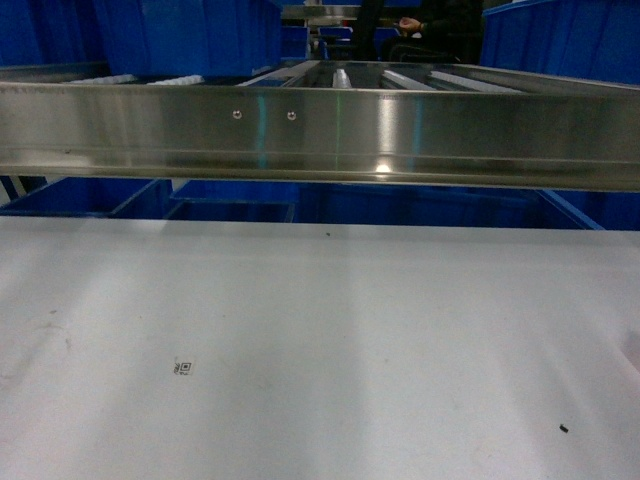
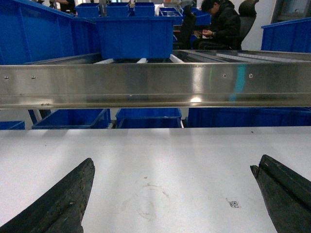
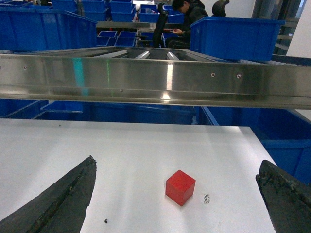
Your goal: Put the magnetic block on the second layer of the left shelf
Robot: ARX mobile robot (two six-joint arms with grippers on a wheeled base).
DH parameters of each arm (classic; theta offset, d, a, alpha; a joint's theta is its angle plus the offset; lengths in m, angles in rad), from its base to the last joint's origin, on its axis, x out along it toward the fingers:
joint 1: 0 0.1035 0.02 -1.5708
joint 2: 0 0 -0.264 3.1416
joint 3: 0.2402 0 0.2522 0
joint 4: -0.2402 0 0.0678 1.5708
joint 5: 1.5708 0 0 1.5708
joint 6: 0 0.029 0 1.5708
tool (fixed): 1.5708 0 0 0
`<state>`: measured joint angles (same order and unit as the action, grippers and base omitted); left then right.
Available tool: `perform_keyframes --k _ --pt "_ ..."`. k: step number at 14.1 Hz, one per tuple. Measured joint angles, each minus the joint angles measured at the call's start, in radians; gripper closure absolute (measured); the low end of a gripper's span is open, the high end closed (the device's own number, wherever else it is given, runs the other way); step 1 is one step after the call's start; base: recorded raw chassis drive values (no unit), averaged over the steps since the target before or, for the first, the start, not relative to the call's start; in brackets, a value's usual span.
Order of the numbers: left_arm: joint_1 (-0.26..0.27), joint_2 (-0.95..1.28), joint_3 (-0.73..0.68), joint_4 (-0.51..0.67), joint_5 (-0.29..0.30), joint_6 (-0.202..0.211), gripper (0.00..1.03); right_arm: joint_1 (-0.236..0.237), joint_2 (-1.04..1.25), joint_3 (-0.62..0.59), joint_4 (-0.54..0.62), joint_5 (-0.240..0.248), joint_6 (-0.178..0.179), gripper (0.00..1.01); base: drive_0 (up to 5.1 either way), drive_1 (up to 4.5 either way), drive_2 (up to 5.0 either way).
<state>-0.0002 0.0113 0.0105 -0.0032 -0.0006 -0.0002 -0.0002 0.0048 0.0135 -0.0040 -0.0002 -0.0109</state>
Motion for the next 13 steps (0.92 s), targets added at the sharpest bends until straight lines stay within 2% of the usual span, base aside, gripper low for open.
perform_keyframes --k 13 --pt "0.000 0.000 0.000 0.000 0.000 0.000 0.05 0.000 0.000 0.000 0.000 0.000 0.000 0.03 0.0 0.00 0.0"
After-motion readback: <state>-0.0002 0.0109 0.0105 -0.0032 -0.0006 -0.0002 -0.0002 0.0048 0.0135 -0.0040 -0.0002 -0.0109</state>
